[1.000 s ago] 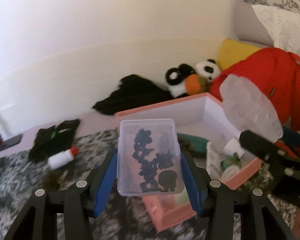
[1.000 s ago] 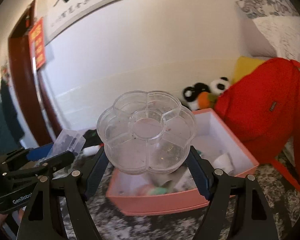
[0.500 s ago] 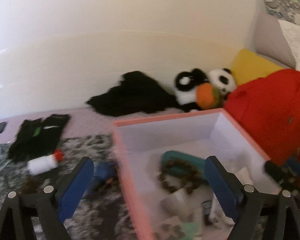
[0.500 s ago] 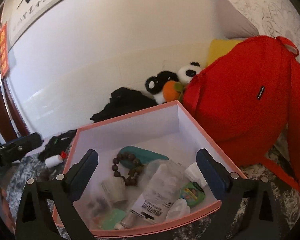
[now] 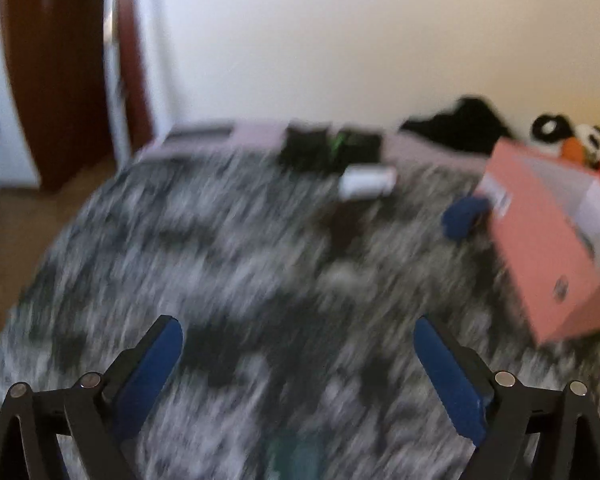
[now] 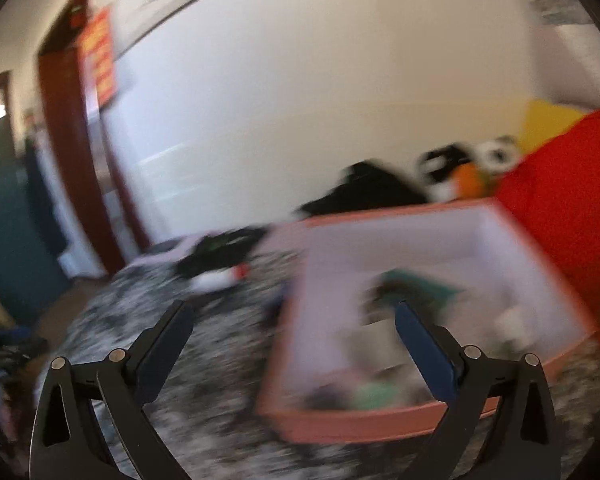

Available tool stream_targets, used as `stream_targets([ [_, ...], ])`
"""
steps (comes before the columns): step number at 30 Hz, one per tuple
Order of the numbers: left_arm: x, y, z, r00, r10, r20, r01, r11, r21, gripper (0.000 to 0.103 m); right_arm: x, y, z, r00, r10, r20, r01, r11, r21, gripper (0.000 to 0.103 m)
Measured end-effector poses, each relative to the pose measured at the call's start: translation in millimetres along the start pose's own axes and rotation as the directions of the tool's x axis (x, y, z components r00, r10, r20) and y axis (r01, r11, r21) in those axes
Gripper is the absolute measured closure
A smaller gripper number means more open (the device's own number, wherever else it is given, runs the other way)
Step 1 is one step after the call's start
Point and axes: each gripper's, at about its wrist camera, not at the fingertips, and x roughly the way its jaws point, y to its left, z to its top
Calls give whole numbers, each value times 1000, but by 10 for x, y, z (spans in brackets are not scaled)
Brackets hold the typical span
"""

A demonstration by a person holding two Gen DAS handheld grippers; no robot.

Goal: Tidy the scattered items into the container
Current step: 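Grasp the dark wipe packet with the left tool while the right tool grasps the brown tassel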

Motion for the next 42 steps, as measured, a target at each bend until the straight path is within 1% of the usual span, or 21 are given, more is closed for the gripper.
stream_targets([
  [2, 107, 53, -322, 999, -5, -54, 5, 1000, 4, 6, 142, 244, -111, 996, 72, -59, -73, 997, -8, 1],
  [4, 229, 58, -630, 995, -4, -96, 5, 1000, 17, 6, 306, 504, -234, 984, 129, -121, -133, 991, -29, 1],
  [6, 464, 35, -895, 989, -4, -149, 4, 1000, 2, 6, 394, 718, -350, 979, 134, -153, -146, 987, -71, 1],
  [8, 685, 38, -1042, 980, -22, -196, 14, 999, -42, 6, 470, 834, -438, 977, 126, -174, -145, 984, -100, 1],
  [12, 938, 64, -1222, 978, 9, -207, -24, 997, -70, 6, 623, 946, -557, 972, 109, -208, -139, 981, -133, 1],
  [14, 939, -30, -1245, 987, 48, -156, -50, 999, -8, 7, 688, 946, -594, 971, 98, -217, -129, 982, -136, 1],
  [15, 931, -47, -1225, 988, 38, -152, -40, 999, -9, 14, 713, 925, -602, 971, 91, -219, -122, 984, -132, 1],
  [16, 922, -62, -1200, 988, 28, -149, -30, 999, -10, 39, 738, 893, -601, 972, 85, -221, -115, 985, -126, 1],
  [17, 910, -67, -1146, 987, 19, -158, -21, 1000, -11, 58, 762, 861, -600, 972, 79, -223, -108, 987, -120, 1],
  [19, 868, -71, -993, 984, -14, -179, 10, 1000, -22, 56, 880, 747, -607, 967, 80, -241, -101, 992, -75, 1],
  [21, 740, -80, -802, 988, -12, -154, 13, 1000, 8, 56, 996, 648, -618, 958, 91, -271, -100, 995, -22, 2],
  [23, 590, -13, -557, 992, -13, -124, 16, 1000, 21, 56, 1067, 660, -626, 963, 42, -266, -54, 998, -37, 0],
  [25, 515, 71, -330, 995, -26, -99, 27, 1000, 10, 55, 1122, 754, -624, 967, -3, -256, -16, 997, -69, 0],
  [27, 544, 191, -226, 997, -30, -77, 29, 999, -13, 55, 1305, 961, -622, 959, 47, -279, -74, 993, -87, 0],
  [30, 594, 369, -75, 998, -39, -48, 37, 998, -51, 55, 1648, 1292, -636, 953, 44, -299, -89, 987, -137, 1],
  [32, 718, 465, -36, 993, -84, -86, 74, 990, -117, 55, 1966, 1451, -620, 957, 12, -290, -66, 982, -178, 1],
  [33, 757, 485, -14, 992, -90, -88, 79, 989, -122, 55, 2167, 1514, -602, 955, -5, -295, -53, 981, -186, 1],
  [35, 797, 479, 9, 994, -57, -90, 48, 993, -106, 55, 2630, 1544, -520, 943, -10, -334, -38, 990, -135, 1],
  [38, 788, 464, 37, 995, -55, -82, 47, 995, -89, 55, 3267, 1544, -431, 921, -16, -390, -7, 998, -57, 1],
  [41, 776, 491, 78, 996, -46, -74, 40, 996, -81, 55, 3776, 1539, -455, 897, -90, -432, 69, 995, -65, 0],
  [42, 778, 519, 100, 996, -48, -74, 41, 995, -90, 55, 3842, 1555, -466, 897, -119, -426, 85, 992, -98, 0],
])
